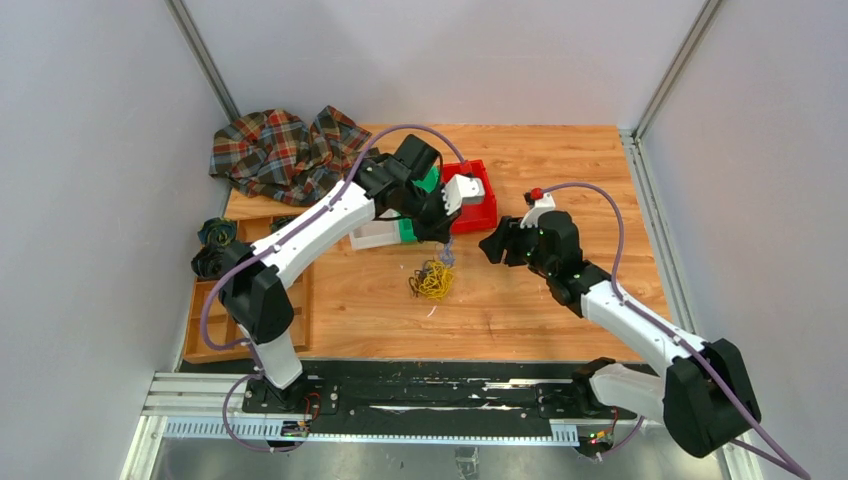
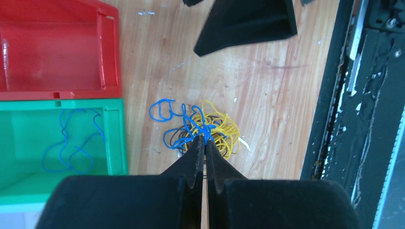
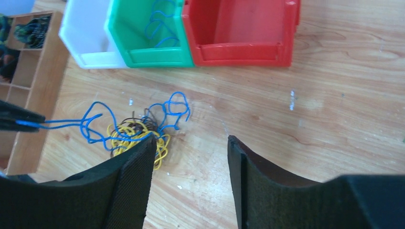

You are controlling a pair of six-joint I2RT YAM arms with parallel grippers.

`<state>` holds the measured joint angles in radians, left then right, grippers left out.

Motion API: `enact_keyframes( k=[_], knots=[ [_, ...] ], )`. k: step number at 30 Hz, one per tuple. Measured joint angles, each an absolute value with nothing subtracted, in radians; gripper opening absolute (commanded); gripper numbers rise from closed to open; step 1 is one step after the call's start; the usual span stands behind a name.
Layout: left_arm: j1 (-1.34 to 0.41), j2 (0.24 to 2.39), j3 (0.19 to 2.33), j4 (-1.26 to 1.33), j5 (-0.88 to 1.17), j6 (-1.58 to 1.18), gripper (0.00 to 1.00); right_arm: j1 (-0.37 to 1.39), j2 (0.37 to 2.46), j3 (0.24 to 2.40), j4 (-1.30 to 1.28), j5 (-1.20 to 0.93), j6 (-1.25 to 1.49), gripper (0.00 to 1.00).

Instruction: Untangle the cables

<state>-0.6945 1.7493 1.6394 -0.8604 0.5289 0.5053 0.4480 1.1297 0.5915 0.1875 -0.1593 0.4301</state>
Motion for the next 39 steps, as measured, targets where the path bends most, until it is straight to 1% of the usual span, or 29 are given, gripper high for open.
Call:
enact_keyframes(
  k=[6,14,18,26,39],
  knots=[
    [-0.694,1.708,1.701,-0.903,0.533,0.439,0.01,0.509,1.059,0.596,0.206,-0.192,0.413,0.62],
    [-0.694,1.576,1.772,-0.971,0.564,0.407,0.01,0.641,1.053,0.707,0.226,-0.2,0.381,0.63],
    [-0.694,1.537,1.784,-0.991,0.566,0.406,0.0,0.67,1.05,0.747,0.236,-0.199,0.375,0.63],
    [-0.695,1.53,1.783,-1.016,0.54,0.4,0.01,0.71,1.047,0.782,0.237,-0.201,0.374,0.63],
    [-0.702,1.508,1.748,-1.03,0.429,0.399,0.0,0.776,1.026,0.799,0.234,-0.225,0.366,0.63]
  ],
)
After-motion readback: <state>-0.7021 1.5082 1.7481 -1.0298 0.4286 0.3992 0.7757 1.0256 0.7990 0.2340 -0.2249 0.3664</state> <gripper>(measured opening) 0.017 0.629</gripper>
